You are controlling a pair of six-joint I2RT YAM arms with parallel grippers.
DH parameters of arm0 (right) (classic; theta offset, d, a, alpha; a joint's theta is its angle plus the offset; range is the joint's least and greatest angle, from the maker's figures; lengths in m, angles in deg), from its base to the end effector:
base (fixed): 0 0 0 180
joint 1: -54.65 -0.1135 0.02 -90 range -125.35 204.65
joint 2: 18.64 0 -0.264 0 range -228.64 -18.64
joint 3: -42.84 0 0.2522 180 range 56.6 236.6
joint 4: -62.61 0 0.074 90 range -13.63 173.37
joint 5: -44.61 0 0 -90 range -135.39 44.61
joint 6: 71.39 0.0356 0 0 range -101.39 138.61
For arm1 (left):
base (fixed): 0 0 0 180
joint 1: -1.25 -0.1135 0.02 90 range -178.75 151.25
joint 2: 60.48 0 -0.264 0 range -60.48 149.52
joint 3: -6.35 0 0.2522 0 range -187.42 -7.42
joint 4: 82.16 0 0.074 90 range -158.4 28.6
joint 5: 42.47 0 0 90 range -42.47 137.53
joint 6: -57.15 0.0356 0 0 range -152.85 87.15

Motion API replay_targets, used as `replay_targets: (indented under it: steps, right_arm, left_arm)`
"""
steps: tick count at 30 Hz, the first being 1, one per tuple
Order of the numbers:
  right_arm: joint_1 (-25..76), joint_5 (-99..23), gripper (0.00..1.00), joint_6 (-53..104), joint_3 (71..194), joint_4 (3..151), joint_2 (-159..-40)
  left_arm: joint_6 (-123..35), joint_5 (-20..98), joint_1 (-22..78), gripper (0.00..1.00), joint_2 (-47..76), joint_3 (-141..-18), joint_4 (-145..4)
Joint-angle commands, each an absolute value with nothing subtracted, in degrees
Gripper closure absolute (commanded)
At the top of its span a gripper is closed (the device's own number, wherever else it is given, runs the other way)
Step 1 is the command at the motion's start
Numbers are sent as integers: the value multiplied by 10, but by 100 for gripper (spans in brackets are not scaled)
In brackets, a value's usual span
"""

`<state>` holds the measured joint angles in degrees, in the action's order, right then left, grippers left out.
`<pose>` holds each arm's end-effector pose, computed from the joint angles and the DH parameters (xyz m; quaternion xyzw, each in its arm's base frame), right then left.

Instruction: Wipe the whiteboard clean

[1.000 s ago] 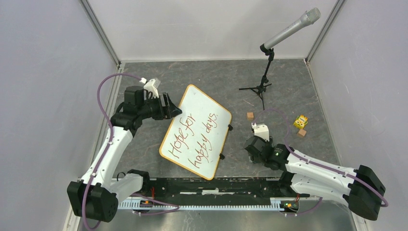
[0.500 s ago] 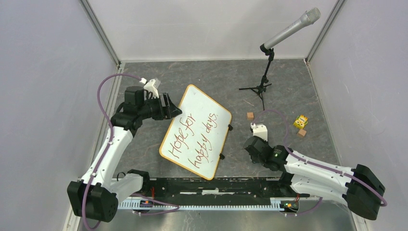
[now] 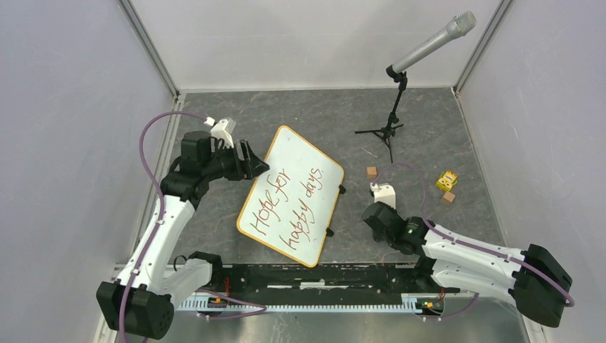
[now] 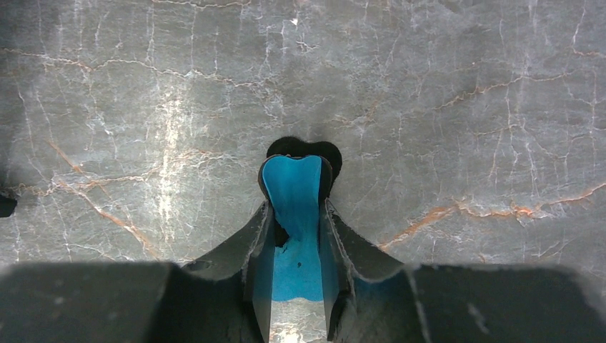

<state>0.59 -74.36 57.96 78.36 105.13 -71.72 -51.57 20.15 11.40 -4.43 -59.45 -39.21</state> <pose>0.1045 0.1148 0.1573 -0.0557 0.9360 0.0162 0.3473 0.2033 -0.0530 0.3174 0.0484 0.8607 -0.3168 0.3956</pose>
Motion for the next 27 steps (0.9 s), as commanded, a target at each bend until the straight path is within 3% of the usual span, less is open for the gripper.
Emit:
replay_targets:
  steps: [1,10,23,27]
  right_arm:
    - [9,-724,84,532,780,1013,-711]
    - [7,-627,92,375,869,848,-712]
    - [9,-532,97,308,1070,587,-922]
    - [13,-524,98,289,1102,549,-977]
  left_arm:
    - [-486,189,117,24,-51,-582,-390]
    - [-475,184,122,36,-58,-569,-399]
    - [-520,184,123,45,29,-644,-429]
    - [-517,177,123,53,62,-659,-430]
